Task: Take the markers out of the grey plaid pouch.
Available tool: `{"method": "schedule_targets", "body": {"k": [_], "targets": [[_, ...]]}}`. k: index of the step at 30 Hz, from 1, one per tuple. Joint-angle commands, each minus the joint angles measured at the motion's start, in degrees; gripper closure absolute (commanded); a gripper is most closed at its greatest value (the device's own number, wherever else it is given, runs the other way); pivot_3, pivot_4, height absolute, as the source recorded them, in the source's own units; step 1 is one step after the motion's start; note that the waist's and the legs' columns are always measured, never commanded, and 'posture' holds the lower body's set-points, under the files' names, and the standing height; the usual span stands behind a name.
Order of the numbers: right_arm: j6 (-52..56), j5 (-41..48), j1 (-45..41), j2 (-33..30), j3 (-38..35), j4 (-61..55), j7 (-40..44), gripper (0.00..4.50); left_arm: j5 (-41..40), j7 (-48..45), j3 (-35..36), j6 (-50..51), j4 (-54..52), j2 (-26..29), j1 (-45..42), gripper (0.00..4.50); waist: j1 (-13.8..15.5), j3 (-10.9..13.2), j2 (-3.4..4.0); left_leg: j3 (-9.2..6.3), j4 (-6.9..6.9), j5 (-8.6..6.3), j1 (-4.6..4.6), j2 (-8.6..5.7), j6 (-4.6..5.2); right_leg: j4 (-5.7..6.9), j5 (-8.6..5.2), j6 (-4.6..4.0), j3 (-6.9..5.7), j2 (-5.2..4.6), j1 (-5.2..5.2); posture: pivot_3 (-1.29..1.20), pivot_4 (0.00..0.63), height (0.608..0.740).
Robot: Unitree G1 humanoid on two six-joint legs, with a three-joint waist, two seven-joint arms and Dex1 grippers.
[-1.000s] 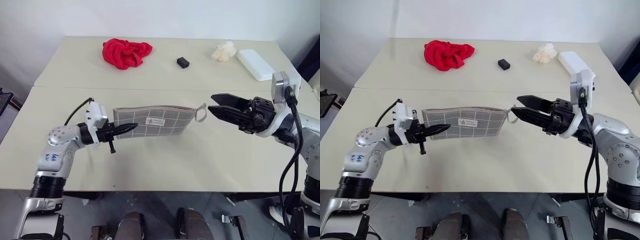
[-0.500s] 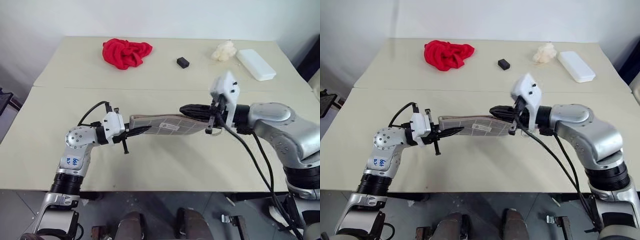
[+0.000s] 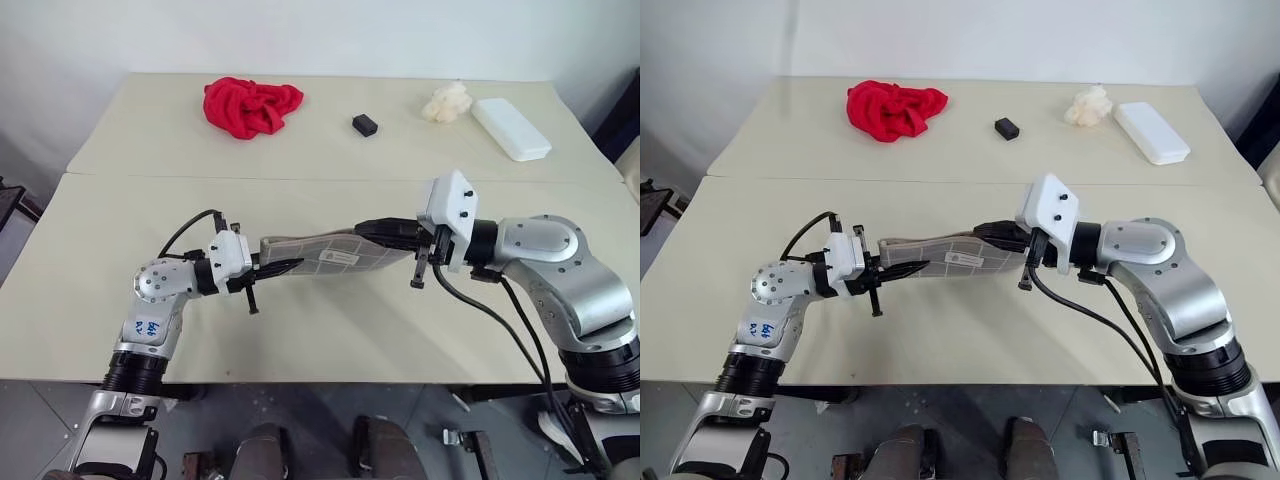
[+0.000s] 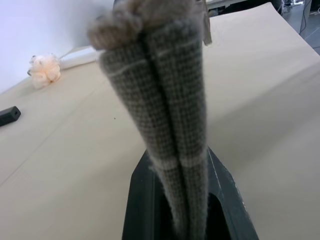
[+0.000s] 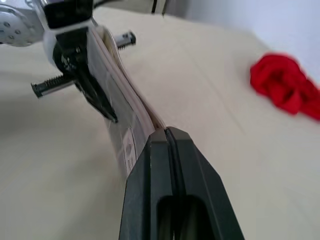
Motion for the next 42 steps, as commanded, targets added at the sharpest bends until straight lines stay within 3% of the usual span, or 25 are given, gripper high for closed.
{"method": "schedule_targets", "body": {"k": [1, 12, 18, 26, 35, 40, 42], "targets": [[-1.5, -2.3, 1.4, -1.0, -0.9, -0.4, 0.4, 4.47, 0.1, 0.2, 0.0, -0.2, -1.8, 0.2, 0.3, 4.50, 0.0, 0.0, 0.00, -0.01, 0.00, 0.00, 0.00, 0.00, 0.00, 0.00, 0.00, 0.00, -0.01, 0.00, 0.01, 0.00, 0.150, 0.740], [7.2, -2.4, 1.7, -0.9, -0.4, 0.8, 0.1, 4.47, 0.3, -0.2, -0.2, -1.0, -2.1, 0.3, 0.7, 4.50, -0.1, 0.0, 0.00, -0.01, 0.00, 0.00, 0.02, 0.01, 0.00, 0.01, 0.00, 0.00, -0.01, 0.01, 0.02, 0.00, 0.150, 0.740], [12.1, -3.4, 0.1, -7.2, 6.2, -3.2, 8.7, 4.47, 0.5, -0.4, -0.5, -1.8, -1.8, 0.1, 0.4, 4.50, -0.1, 0.0, 0.00, -0.03, 0.01, 0.00, 0.02, 0.01, 0.00, 0.00, 0.00, 0.00, -0.01, 0.00, 0.03, 0.00, 0.150, 0.740], [25.2, -5.7, -8.1, -0.5, 11.8, -9.0, -0.9, 4.47, -0.1, -1.1, -1.4, -1.8, -2.4, -0.9, 0.7, 4.50, -0.2, 0.0, 0.00, -0.04, 0.02, 0.00, 0.02, 0.03, 0.00, 0.06, 0.00, -0.01, -0.01, 0.00, 0.00, 0.00, 0.150, 0.740], [17.9, -22.5, -10.7, -0.1, 23.4, -5.5, -6.8, 4.47, -1.4, -2.5, -2.6, -0.8, -3.3, -2.9, 0.7, 4.50, -0.2, 0.0, 0.00, -0.03, 0.04, 0.00, -0.01, 0.00, 0.00, 0.05, 0.00, 0.00, -0.02, -0.01, 0.00, 0.00, 0.150, 0.740], [16.2, -26.6, -9.1, -0.1, 23.5, -5.3, -7.0, 4.47, -2.1, -4.0, -2.1, -0.3, -3.6, -2.5, 2.8, 4.50, -0.3, 0.0, 0.00, -0.02, 0.03, 0.00, 0.00, 0.01, 0.00, 0.04, 0.00, 0.00, -0.02, 0.00, 0.00, 0.00, 0.150, 0.740], [16.5, -27.3, -7.7, -0.5, 23.1, -6.5, -6.8, 4.12, -2.3, -4.4, -1.7, 0.1, -3.6, -1.8, 4.7, 4.50, -0.3, 0.0, 0.00, -0.02, 0.02, 0.00, 0.00, 0.01, 0.00, 0.04, 0.00, -0.01, -0.02, -0.01, 0.00, 0.00, 0.150, 0.740]]}}
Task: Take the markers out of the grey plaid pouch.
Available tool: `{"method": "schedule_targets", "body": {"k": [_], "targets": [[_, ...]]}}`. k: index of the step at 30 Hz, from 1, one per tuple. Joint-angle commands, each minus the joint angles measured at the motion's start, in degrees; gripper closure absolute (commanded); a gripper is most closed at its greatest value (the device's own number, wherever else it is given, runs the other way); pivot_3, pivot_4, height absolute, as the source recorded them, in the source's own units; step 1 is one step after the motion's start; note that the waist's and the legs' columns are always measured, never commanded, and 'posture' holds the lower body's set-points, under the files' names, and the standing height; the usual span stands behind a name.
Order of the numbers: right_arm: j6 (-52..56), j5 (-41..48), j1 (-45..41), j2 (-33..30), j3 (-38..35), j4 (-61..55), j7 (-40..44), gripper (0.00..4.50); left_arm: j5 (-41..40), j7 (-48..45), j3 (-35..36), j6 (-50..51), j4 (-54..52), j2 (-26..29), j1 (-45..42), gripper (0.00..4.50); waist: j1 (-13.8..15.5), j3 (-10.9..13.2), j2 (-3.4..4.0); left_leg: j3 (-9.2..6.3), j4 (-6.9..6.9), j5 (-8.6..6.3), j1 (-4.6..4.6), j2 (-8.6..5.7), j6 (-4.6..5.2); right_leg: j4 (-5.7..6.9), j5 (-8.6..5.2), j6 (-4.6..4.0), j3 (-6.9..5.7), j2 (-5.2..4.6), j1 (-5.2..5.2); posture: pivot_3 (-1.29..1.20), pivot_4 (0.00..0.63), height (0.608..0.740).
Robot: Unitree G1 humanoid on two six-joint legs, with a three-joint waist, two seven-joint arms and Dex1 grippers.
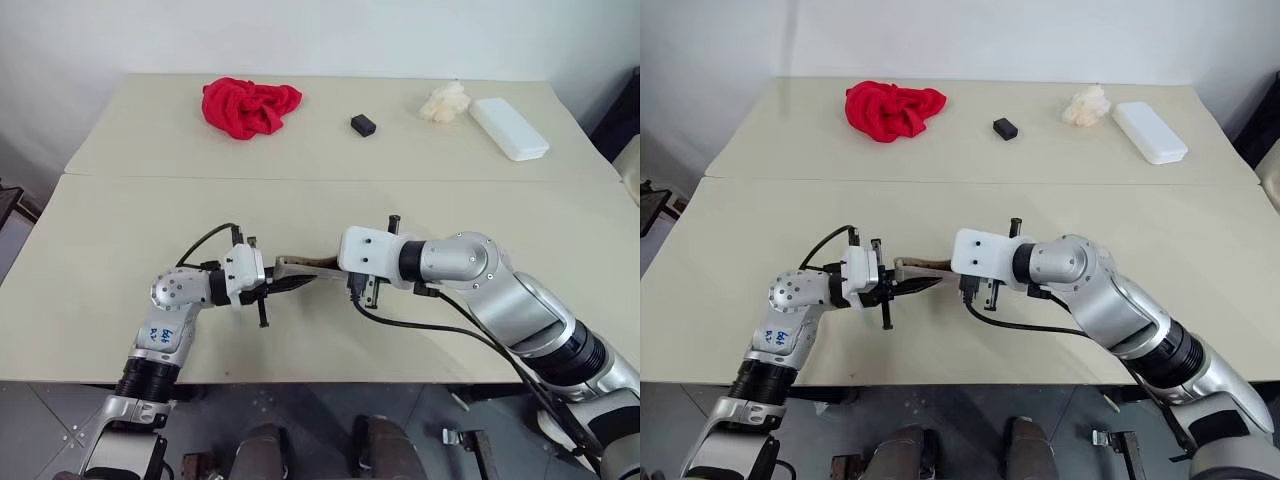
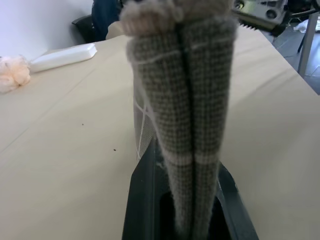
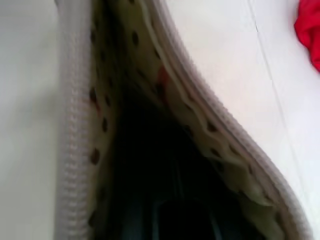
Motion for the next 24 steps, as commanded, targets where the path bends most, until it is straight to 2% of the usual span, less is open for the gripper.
{"method": "schedule_targets", "body": {"k": [1, 7, 14, 24], "targets": [[-0.2, -2.2, 1.8, -1.0, -1.3, -2.2, -0.2, 3.93, -2.2, -1.8, 0.7, 0.0, -2.8, 1.2, 2.7, 4.50, 0.0, 0.0, 0.00, 0.00, 0.00, 0.00, 0.00, 0.00, 0.00, 0.00, 0.00, 0.00, 0.00, 0.00, 0.00, 0.00, 0.150, 0.740], [-0.6, -3.4, 2.9, 0.4, -1.8, -3.0, -0.2, 2.10, -2.8, -1.8, 1.3, 1.5, -2.7, 2.2, 4.4, 4.50, 0.0, 0.0, 0.00, -0.01, 0.02, 0.00, 0.01, 0.01, 0.00, 0.01, 0.00, 0.00, 0.00, 0.00, 0.01, 0.00, 0.150, 0.740], [-4.5, -7.5, 2.3, 2.4, 0.0, 0.9, -1.5, 2.10, -5.0, -0.4, 3.6, 5.2, -1.7, 1.9, 3.1, 4.50, 0.0, 0.0, 0.00, 0.00, 0.01, 0.00, 0.01, 0.01, 0.00, 0.01, 0.00, 0.00, 0.00, 0.00, 0.01, 0.00, 0.150, 0.740], [-10.2, -15.8, -1.8, 5.6, 5.3, 12.1, 0.7, 2.10, -7.3, -4.7, 2.6, 11.9, -4.3, 2.7, 2.9, 4.50, -0.3, 0.0, 0.01, 0.00, 0.00, 0.01, 0.02, 0.01, -0.01, 0.02, 0.00, 0.00, 0.00, 0.01, 0.01, 0.00, 0.150, 0.740]]}}
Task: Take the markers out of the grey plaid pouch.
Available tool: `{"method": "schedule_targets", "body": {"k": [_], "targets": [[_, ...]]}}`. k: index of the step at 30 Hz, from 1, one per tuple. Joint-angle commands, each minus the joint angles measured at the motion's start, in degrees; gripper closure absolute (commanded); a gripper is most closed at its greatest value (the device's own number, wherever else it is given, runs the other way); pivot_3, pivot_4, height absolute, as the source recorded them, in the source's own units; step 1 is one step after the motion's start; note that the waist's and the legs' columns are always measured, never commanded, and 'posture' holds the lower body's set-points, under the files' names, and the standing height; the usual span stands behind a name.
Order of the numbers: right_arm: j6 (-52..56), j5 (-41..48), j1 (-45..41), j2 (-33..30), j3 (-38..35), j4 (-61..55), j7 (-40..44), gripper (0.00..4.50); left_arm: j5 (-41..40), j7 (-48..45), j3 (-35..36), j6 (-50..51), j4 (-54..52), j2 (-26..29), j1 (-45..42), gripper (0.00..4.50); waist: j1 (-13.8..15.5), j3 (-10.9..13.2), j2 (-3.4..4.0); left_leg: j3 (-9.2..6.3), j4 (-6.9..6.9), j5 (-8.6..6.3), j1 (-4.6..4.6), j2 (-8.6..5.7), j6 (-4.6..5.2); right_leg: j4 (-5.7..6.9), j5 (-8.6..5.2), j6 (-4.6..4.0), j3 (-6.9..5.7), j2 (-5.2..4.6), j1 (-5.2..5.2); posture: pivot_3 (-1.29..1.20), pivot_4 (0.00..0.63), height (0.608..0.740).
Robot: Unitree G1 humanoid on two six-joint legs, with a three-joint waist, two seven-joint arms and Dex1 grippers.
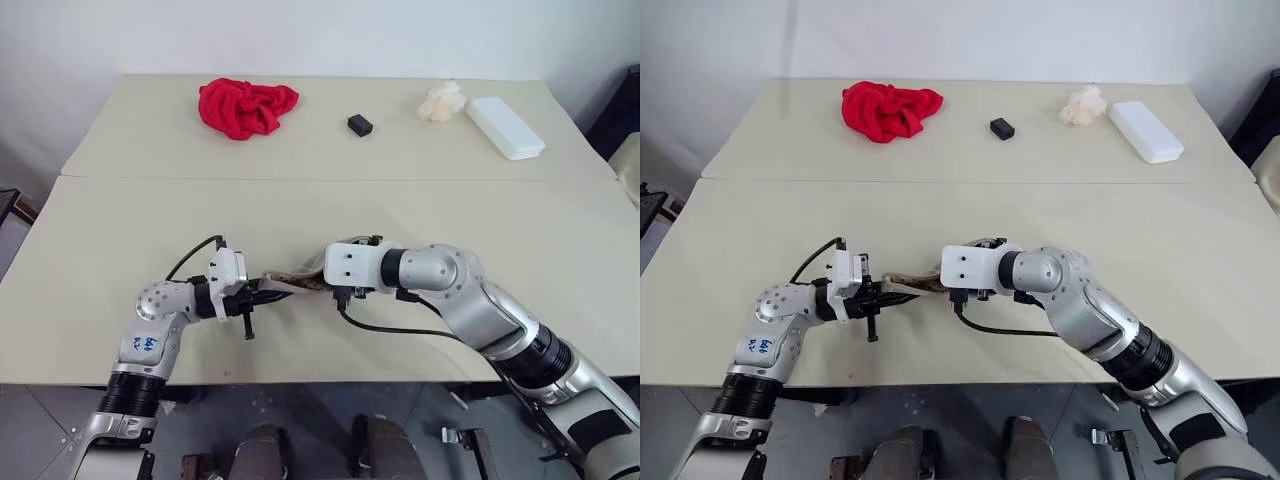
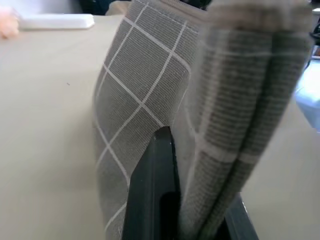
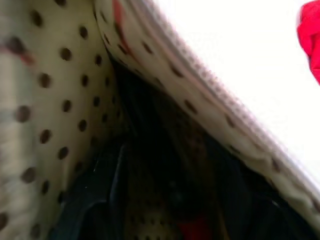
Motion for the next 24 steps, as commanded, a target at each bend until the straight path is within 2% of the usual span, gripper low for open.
{"method": "schedule_targets", "body": {"k": [1, 5, 7, 11, 12, 17, 24], "targets": [[-2.4, -4.4, -1.6, 0.5, 0.6, 4.9, -0.2, 2.10, -3.0, -3.1, -0.2, 1.2, -3.3, 0.5, -0.4, 4.50, -0.2, 0.0, 0.00, 0.00, 0.00, 0.00, 0.00, 0.00, 0.00, 0.00, 0.00, 0.00, 0.00, 0.00, 0.00, 0.00, 0.150, 0.740], [-6.2, -7.9, -2.5, 2.2, 1.1, 9.4, -1.4, 2.10, -3.7, -3.3, -0.3, 3.2, -4.7, 0.3, -0.1, 4.50, -0.7, 0.0, 0.00, 0.00, 0.00, 0.01, 0.00, 0.00, -0.01, 0.01, 0.00, 0.00, 0.00, 0.00, 0.00, 0.00, 0.150, 0.740], [-6.9, -7.9, -1.7, 2.8, 1.2, 9.8, 0.0, 2.52, -3.8, -3.1, -0.1, 3.8, -4.9, 0.1, -0.1, 4.50, -1.0, 0.0, 0.00, -0.01, 0.00, 0.01, 0.00, 0.00, -0.01, 0.01, 0.00, 0.00, 0.00, 0.00, 0.00, 0.00, 0.150, 0.740], [-8.8, -8.1, -0.5, 3.4, 0.5, 9.7, 0.9, 3.71, -3.9, -3.1, 0.3, 4.4, -5.2, 0.0, -0.3, 4.50, -1.1, 0.0, 0.01, -0.01, -0.03, 0.01, 0.00, 0.01, -0.01, 0.01, 0.00, 0.00, 0.00, 0.00, 0.00, 0.00, 0.150, 0.740], [-9.9, -8.2, -0.2, 3.5, -0.1, 9.8, 0.5, 3.83, -4.0, -3.1, 0.4, 4.6, -5.2, 0.0, -0.3, 4.50, -1.1, 0.0, 0.01, -0.01, -0.03, 0.01, 0.01, 0.01, -0.01, 0.01, 0.00, 0.00, 0.00, 0.00, 0.00, 0.00, 0.150, 0.740], [-14.8, -8.6, 0.8, 2.5, -2.7, 9.4, 0.5, 3.84, -3.8, -2.9, 1.2, 4.8, -4.7, 0.2, -0.8, 4.50, -1.1, 0.0, 0.00, -0.01, -0.02, 0.01, 0.00, 0.01, -0.01, 0.01, 0.00, 0.00, 0.00, 0.00, 0.00, 0.00, 0.150, 0.740], [-21.3, -3.4, 4.1, -1.8, -10.5, 3.4, 4.1, 3.90, -2.3, 0.8, 3.8, 3.2, -1.0, 0.1, -2.8, 4.50, -0.9, 0.0, 0.00, -0.01, -0.02, 0.01, 0.00, 0.00, -0.01, -0.01, 0.00, 0.00, 0.00, -0.01, 0.01, 0.00, 0.150, 0.740]]}}
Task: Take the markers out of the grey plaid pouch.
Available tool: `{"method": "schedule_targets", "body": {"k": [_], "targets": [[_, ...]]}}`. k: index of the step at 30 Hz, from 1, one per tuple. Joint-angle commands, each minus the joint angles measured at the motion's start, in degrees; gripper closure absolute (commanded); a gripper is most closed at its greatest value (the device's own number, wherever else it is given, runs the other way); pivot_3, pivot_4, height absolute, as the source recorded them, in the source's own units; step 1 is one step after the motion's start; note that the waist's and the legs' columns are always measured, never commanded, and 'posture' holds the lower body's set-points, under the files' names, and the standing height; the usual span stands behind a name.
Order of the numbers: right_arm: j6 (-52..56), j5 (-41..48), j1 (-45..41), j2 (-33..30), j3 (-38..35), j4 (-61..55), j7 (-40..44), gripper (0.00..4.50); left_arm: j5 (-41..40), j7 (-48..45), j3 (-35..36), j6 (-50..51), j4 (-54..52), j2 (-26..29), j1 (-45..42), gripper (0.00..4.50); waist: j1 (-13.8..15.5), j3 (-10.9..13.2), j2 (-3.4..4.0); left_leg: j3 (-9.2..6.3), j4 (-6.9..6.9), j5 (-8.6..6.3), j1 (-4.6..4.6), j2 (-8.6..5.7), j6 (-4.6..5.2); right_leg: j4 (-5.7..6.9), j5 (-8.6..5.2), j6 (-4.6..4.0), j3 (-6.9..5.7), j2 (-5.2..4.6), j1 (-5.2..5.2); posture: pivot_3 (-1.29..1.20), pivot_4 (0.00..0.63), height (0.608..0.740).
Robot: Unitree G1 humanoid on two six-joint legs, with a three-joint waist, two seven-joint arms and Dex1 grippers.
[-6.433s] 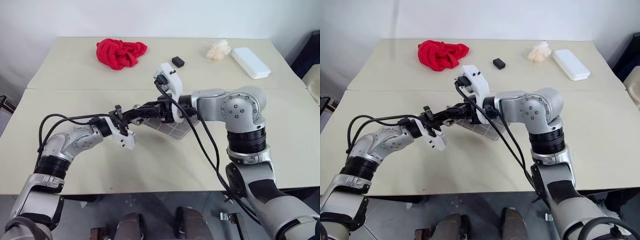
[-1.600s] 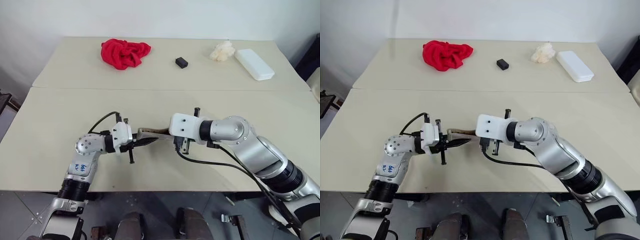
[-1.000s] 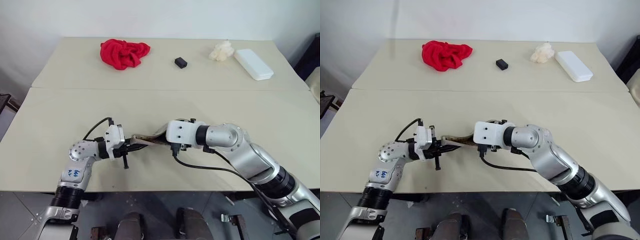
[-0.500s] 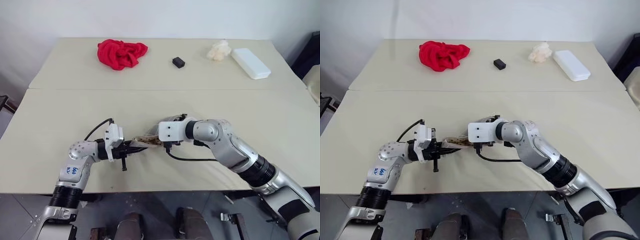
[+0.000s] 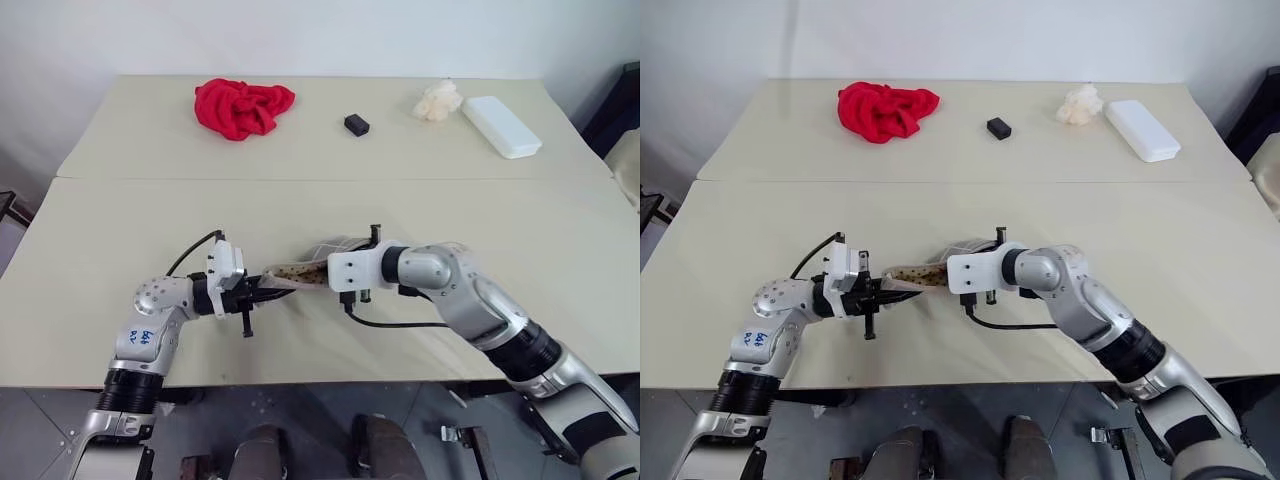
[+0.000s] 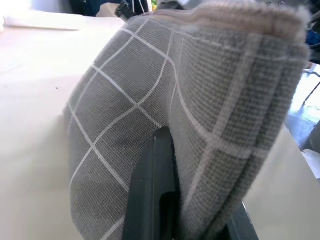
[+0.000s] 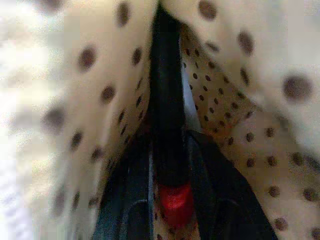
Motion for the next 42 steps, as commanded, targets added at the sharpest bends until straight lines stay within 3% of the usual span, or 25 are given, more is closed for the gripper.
{"method": "schedule_targets", "body": {"k": [1, 8, 10, 12, 15, 17, 21, 24, 27, 30, 34, 39, 42], "targets": [[-4.4, 5.3, 1.5, -2.5, -6.7, -5.1, 2.8, 3.90, 0.1, 1.7, 2.4, -2.3, 1.5, 0.3, -1.2, 4.50, -0.1, 0.0, 0.00, 0.00, 0.00, 0.00, 0.00, 0.00, 0.00, 0.00, 0.00, 0.00, 0.00, 0.00, 0.00, 0.00, 0.150, 0.740], [-18.8, 25.0, 7.9, -0.8, -16.5, -7.4, 9.6, 3.90, 1.2, 3.0, 2.6, -4.1, 2.6, 0.6, -1.4, 4.50, -0.1, 0.0, -0.01, 0.01, -0.03, 0.00, 0.01, 0.00, 0.00, -0.04, 0.00, 0.00, 0.00, 0.01, 0.01, 0.00, 0.150, 0.740], [-19.0, 30.1, 9.4, 0.7, -19.6, -7.4, 9.7, 3.99, 1.5, 3.0, 2.6, -4.5, 2.8, 0.6, -1.4, 4.50, -0.1, 0.0, -0.01, 0.00, -0.02, 0.00, 0.03, 0.00, 0.00, -0.03, 0.00, 0.00, 0.00, 0.02, 0.01, 0.00, 0.150, 0.740], [-16.5, 35.3, 10.5, 1.4, -22.2, -9.5, 10.0, 4.43, 1.4, 3.1, 2.7, -4.4, 2.5, 0.8, -1.2, 4.50, -0.1, 0.0, -0.01, 0.00, -0.02, 0.00, 0.05, 0.01, 0.00, -0.01, 0.00, 0.00, 0.00, 0.03, 0.02, 0.00, 0.150, 0.740], [-9.8, 43.2, 11.5, 1.0, -24.9, -14.6, 9.3, 4.43, 1.2, 3.1, 2.7, -4.3, 2.1, 1.1, -1.0, 4.50, 0.2, 0.0, 0.00, -0.02, 0.01, 0.00, 0.04, 0.00, 0.01, -0.01, 0.00, 0.00, 0.01, 0.00, 0.05, 0.00, 0.150, 0.740], [-7.4, 44.9, 11.9, 0.4, -25.7, -16.5, 8.9, 4.43, 1.2, 3.2, 2.6, -4.2, 1.9, 1.1, -1.1, 4.50, 0.4, 0.0, 0.00, -0.03, 0.03, 0.00, 0.05, 0.00, 0.01, -0.01, 0.00, 0.00, 0.01, 0.01, 0.06, 0.00, 0.150, 0.740], [-10.3, 36.8, 11.9, -3.3, -23.5, -13.9, 10.6, 4.43, 1.5, 3.5, 2.2, -4.8, 2.1, 0.6, -1.3, 4.50, 0.8, 0.0, 0.00, -0.01, 0.03, -0.01, 0.05, 0.00, 0.01, -0.01, 0.00, 0.00, 0.01, 0.01, 0.06, 0.00, 0.150, 0.740], [0.0, 38.5, 10.1, -4.1, -23.5, -13.9, 7.8, 4.43, 2.2, 2.6, 1.2, -6.4, 1.8, 0.8, -0.7, 4.50, 1.1, 0.0, 0.00, 0.00, 0.04, -0.01, 0.06, 0.00, 0.01, 0.00, 0.00, 0.00, 0.02, 0.01, 0.05, 0.00, 0.150, 0.740], [9.3, 40.7, 8.4, -4.7, -22.8, -15.8, 7.1, 3.84, 3.0, 1.4, 0.3, -8.1, 1.7, 1.2, -0.4, 4.50, 1.3, 0.0, 0.00, 0.00, 0.05, -0.01, 0.05, 0.00, 0.01, 0.03, 0.00, -0.01, 0.02, 0.01, 0.05, 0.00, 0.150, 0.740], [14.2, 38.1, 5.2, -2.9, -21.0, -15.2, 3.2, 2.85, 3.5, 0.6, -0.4, -9.1, 1.8, 1.2, -0.1, 4.50, 1.1, 0.0, 0.00, 0.00, 0.04, -0.01, 0.05, 0.00, 0.01, 0.03, 0.00, -0.01, 0.02, 0.01, 0.04, 0.00, 0.150, 0.740], [19.4, 36.1, 2.9, -4.5, -16.6, -15.4, 4.3, 1.44, 3.1, 0.8, -0.9, -8.8, 1.5, 0.6, -0.3, 4.50, 1.2, 0.0, 0.00, 0.00, 0.04, -0.01, 0.05, 0.00, 0.01, 0.03, 0.00, -0.01, 0.02, 0.01, 0.03, 0.00, 0.150, 0.740], [19.2, 32.9, 1.2, -2.5, -14.5, -15.4, 1.3, 1.44, 1.8, 1.9, -0.5, -6.6, 0.8, 0.0, -0.5, 4.50, 1.3, 0.0, 0.00, 0.00, 0.04, -0.01, 0.03, -0.01, 0.02, 0.02, 0.00, -0.01, 0.01, 0.00, 0.03, 0.00, 0.150, 0.740], [9.8, 32.1, 1.8, 0.1, -16.4, -14.7, 1.1, 1.44, 1.6, 2.0, -0.1, -5.6, 0.6, 0.3, -0.3, 4.50, 1.3, 0.0, 0.00, 0.00, 0.04, -0.01, 0.03, 0.00, 0.02, 0.03, 0.00, -0.01, 0.01, 0.00, 0.02, 0.00, 0.150, 0.740]]}}
